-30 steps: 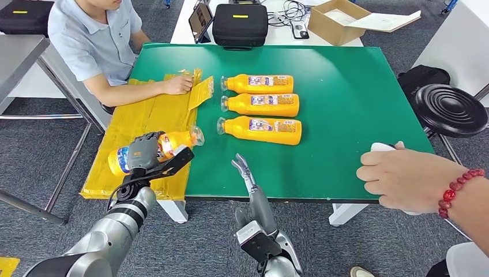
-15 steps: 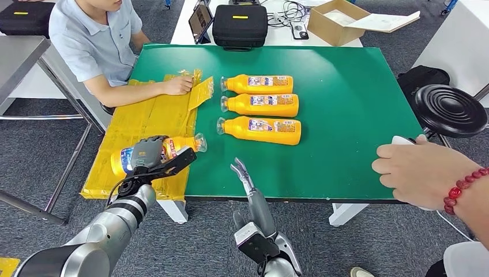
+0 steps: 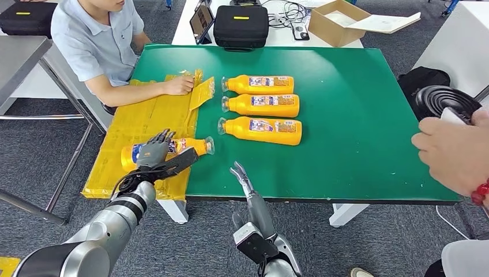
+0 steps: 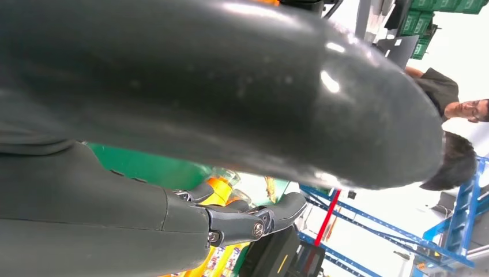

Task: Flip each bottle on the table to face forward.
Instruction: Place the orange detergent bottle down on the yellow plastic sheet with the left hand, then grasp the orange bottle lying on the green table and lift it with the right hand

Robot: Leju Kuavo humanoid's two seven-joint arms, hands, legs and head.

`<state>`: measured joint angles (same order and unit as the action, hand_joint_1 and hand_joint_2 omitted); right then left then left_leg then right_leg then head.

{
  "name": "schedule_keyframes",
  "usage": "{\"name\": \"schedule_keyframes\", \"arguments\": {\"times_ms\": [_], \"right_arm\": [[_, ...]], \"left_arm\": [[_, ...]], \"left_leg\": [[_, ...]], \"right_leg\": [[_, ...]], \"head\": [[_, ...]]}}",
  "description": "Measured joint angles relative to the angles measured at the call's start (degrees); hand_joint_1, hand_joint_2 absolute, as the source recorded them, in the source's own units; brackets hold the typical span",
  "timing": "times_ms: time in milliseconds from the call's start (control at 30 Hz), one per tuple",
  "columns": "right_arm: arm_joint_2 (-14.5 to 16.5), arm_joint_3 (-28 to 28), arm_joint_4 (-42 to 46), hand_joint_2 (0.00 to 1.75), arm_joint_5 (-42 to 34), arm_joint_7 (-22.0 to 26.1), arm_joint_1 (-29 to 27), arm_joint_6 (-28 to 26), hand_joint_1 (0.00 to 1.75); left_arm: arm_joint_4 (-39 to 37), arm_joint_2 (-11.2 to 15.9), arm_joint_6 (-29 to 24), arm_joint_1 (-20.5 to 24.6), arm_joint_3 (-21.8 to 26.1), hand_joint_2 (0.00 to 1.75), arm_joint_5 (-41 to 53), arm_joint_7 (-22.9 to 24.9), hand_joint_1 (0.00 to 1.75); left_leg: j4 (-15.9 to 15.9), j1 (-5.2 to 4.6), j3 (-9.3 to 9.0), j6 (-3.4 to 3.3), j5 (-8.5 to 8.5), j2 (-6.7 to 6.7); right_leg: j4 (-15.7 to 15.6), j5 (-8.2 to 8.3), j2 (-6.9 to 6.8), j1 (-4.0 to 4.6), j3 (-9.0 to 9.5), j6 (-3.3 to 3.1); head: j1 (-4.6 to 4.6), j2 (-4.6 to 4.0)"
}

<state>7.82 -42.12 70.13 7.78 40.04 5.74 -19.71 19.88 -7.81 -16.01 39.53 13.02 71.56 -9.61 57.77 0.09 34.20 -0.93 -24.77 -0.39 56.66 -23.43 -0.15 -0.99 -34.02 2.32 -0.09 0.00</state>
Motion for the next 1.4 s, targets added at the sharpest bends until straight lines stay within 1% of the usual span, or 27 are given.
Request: {"name": "schedule_keyframes", "arguments": {"times_ms": [67,167,300,433,500,567,667,733,833,1000,1067,1133,1200,1267,1333,1400], "right_arm": [[0.0,0.0,-0.22,0.0,0.03,0.0,0.04,-0.09,0.0],[0.0,0.01,-0.56,0.0,0.12,0.0,0.06,-0.38,0.0],[0.0,0.01,-0.84,0.0,0.12,0.0,0.04,-0.85,0.0],[-0.08,0.02,-0.89,0.0,0.16,0.0,-0.02,-1.46,0.0],[-0.14,0.02,-0.89,0.0,0.25,0.0,-0.08,-1.74,0.0],[-0.22,0.02,-0.89,0.0,0.43,0.0,-0.2,-2.18,0.0],[-0.48,-0.03,-0.89,0.0,0.78,0.0,-0.42,-3.38,0.0],[-0.64,-0.04,-0.89,0.0,0.79,0.0,-0.46,-3.78,0.0],[-0.76,-0.06,-0.89,0.0,0.79,0.0,-0.48,-3.89,0.0],[-0.87,-0.08,-0.89,0.0,0.79,0.0,-0.6,-4.0,0.0],[-0.96,-0.22,-0.89,0.87,1.0,0.0,-0.65,-4.69,0.0],[-1.17,-0.49,-0.89,1.75,1.88,0.0,-0.79,-6.64,0.0],[-1.54,-0.67,-0.87,1.75,3.8,0.0,-1.13,-10.33,0.0],[-2.09,-0.51,-0.87,1.75,6.66,-0.04,-1.51,-14.53,0.0],[-2.9,0.66,-0.9,1.75,11.31,-0.77,-1.83,-17.43,0.0],[-4.0,3.39,-1.12,1.75,17.54,-2.66,-2.04,-18.6,0.0]], "left_arm": [[0.02,-0.22,1.61,0.13,0.03,1.75,-1.72,-1.92,0.0],[0.11,-0.8,4.82,0.27,0.16,1.75,-5.63,-6.02,0.0],[0.71,-2.31,8.8,-0.06,0.23,1.75,-11.56,-13.19,0.0],[3.3,-4.42,7.84,-1.91,0.17,1.75,-19.41,-20.92,0.0],[6.31,-5.7,6.81,-3.64,-0.51,1.75,-25.64,-24.61,0.0],[10.92,-6.83,5.52,-5.79,-2.25,1.75,-32.72,-27.03,0.0],[19.99,-7.85,2.56,-9.43,-6.92,1.75,-43.24,-27.82,0.0],[25.17,-7.98,0.94,-11.14,-10.23,1.75,-46.82,-27.22,0.0],[30.48,-8.02,0.36,-12.79,-13.77,1.75,-47.7,-26.66,0.0],[35.12,-8.05,-0.69,-14.34,-16.66,1.75,-49.6,-27.22,0.0],[37.12,-7.96,-1.9,-15.14,-17.99,1.75,-53.21,-27.65,0.0],[40.22,-7.79,-3.23,-16.4,-19.78,1.75,-58.41,-26.79,0.0],[44.22,-7.47,-5.55,-18.26,-22.04,1.75,-63.97,-25.49,0.0],[48.23,-6.88,-8.39,-20.55,-24.31,1.75,-67.62,-25.02,0.0],[52.15,-6.06,-10.57,-23.3,-26.09,1.75,-69.13,-25.49,0.0],[56.35,-5.06,-12.03,-26.44,-27.27,1.75,-69.97,-26.25,0.0]], "left_leg": [[0.0,0.0,-0.06,0.0,0.0,-0.06],[0.0,0.0,-0.1,-0.01,0.01,-0.13],[0.0,0.0,-0.11,-0.02,0.02,-0.1],[0.01,0.0,-0.06,-0.02,0.02,-0.08],[0.02,0.0,0.0,-0.02,0.02,-0.07],[0.02,0.0,0.06,-0.01,0.01,-0.07],[0.02,0.0,0.19,-0.01,0.0,-0.07],[0.02,0.0,0.25,-0.01,0.0,-0.08],[0.02,0.0,0.27,-0.01,0.0,-0.08],[0.02,0.0,0.26,-0.01,0.0,-0.06],[0.02,0.0,0.26,-0.01,0.01,-0.06],[0.01,0.0,0.26,-0.01,0.0,-0.06],[0.01,0.0,0.28,-0.01,-0.01,-0.06],[0.01,0.0,0.31,-0.01,-0.02,-0.06],[0.01,0.0,0.34,-0.01,-0.04,-0.05],[0.01,0.0,0.36,-0.01,-0.05,-0.05]], "right_leg": [[-0.01,-0.01,-0.05,0.0,0.07,0.0],[-0.01,-0.01,-0.13,0.0,0.13,-0.01],[-0.01,0.0,-0.11,0.0,0.15,0.0],[-0.01,0.01,-0.09,0.0,0.07,0.01],[-0.01,0.01,-0.09,0.01,0.01,0.01],[-0.01,0.01,-0.08,0.01,-0.05,0.01],[-0.01,0.0,-0.08,0.02,-0.19,0.0],[-0.01,-0.01,-0.09,0.02,-0.24,0.0],[-0.01,-0.01,-0.09,0.02,-0.24,0.0],[-0.01,0.0,-0.08,0.01,-0.23,0.0],[-0.01,0.0,-0.08,0.01,-0.23,0.0],[-0.01,-0.01,-0.08,0.02,-0.24,0.0],[-0.01,-0.01,-0.08,0.01,-0.24,0.0],[-0.01,-0.02,-0.08,0.01,-0.27,0.0],[-0.01,-0.03,-0.08,0.01,-0.29,0.0],[-0.02,-0.03,-0.08,0.01,-0.31,0.0]], "head": [[0.0,0.0],[0.01,0.0],[0.02,0.0],[0.01,0.0],[0.01,0.0],[0.01,0.0],[0.01,0.0],[0.02,0.0],[0.02,0.0],[0.01,0.0],[0.01,0.0],[0.0,0.0],[0.0,0.0],[0.01,0.0],[0.01,0.0],[0.0,0.0]]}}
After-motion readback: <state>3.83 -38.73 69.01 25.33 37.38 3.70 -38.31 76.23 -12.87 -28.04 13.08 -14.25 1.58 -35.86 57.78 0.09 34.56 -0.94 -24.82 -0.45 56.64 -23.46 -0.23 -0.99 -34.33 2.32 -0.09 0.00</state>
